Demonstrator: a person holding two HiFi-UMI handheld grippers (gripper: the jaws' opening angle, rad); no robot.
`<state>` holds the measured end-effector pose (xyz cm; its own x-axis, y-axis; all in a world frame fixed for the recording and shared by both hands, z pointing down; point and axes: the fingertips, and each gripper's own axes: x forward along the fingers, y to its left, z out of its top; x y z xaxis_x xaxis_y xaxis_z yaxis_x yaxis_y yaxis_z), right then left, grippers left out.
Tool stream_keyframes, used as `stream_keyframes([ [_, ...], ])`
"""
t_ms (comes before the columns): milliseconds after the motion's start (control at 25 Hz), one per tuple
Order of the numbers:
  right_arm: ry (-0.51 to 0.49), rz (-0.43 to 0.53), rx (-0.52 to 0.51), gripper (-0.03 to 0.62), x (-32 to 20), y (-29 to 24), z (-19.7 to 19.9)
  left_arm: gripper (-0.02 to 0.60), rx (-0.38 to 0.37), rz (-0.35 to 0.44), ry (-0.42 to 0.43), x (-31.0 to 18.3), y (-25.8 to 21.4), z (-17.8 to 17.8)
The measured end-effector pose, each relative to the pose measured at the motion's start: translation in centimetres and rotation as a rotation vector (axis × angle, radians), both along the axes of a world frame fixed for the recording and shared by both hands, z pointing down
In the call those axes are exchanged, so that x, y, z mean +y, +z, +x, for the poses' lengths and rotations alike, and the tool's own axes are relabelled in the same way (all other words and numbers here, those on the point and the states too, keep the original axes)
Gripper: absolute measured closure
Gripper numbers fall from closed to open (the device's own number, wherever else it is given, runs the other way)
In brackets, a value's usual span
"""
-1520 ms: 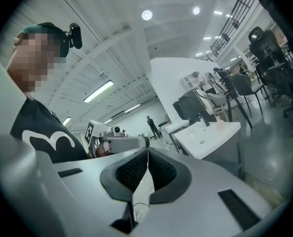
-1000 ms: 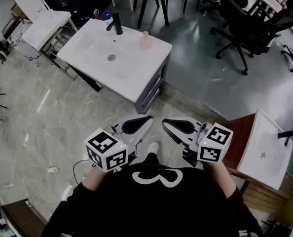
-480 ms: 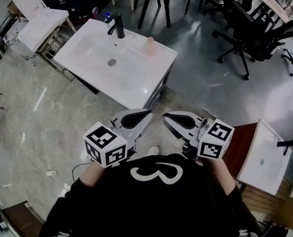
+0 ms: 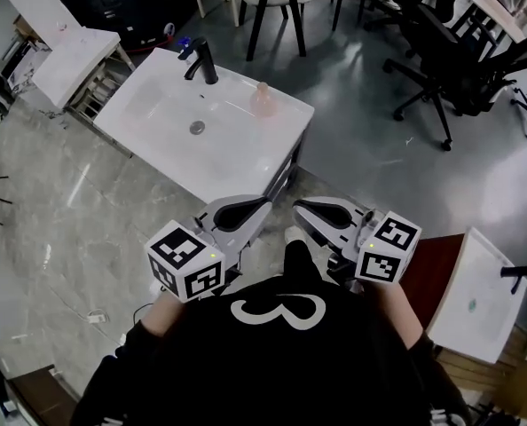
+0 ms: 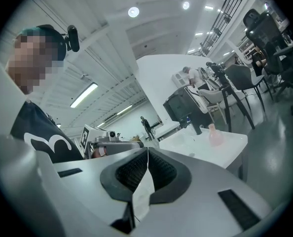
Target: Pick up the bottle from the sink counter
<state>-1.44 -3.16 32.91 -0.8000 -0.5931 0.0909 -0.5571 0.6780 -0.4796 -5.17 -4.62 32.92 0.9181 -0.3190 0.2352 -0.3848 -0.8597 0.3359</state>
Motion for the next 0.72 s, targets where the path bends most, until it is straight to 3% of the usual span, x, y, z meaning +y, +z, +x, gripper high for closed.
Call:
stream_keyframes([
  [720, -0.117, -0.059, -0.02, 0.58, -12.8, 1.9, 4.4, 0.568, -0.02, -0.036, -0.091, -11.8, 1.8, 5.3],
])
